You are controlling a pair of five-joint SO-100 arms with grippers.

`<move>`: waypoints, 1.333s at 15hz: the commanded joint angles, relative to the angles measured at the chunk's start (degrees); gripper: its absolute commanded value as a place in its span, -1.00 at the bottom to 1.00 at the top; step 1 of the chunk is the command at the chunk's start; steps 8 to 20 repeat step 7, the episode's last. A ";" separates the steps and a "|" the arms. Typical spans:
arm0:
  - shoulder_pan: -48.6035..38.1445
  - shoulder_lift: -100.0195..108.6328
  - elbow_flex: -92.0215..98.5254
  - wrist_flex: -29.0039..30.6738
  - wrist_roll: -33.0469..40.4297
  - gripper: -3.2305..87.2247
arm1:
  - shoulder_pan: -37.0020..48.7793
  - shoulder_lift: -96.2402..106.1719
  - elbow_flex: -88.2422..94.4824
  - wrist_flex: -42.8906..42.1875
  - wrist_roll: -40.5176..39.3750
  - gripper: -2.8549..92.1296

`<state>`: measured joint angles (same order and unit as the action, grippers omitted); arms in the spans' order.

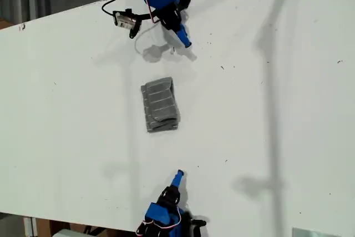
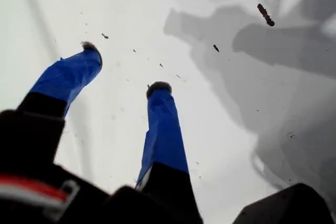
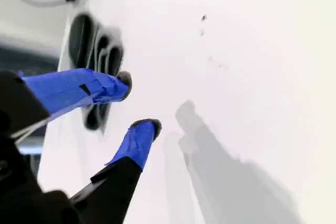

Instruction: Grasp corners of a square towel and fold twice.

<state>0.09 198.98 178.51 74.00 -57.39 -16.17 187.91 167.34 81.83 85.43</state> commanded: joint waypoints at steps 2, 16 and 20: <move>12.30 0.18 0.26 0.26 0.53 -0.62 | 0.35 0.18 -1.41 0.44 -0.88 -0.46; 12.83 0.18 0.26 0.26 0.53 -0.62 | 0.35 0.18 -1.41 0.44 -0.88 -0.46; 12.83 0.18 0.26 0.26 0.53 -0.62 | 0.35 0.18 -1.41 0.44 -0.88 -0.46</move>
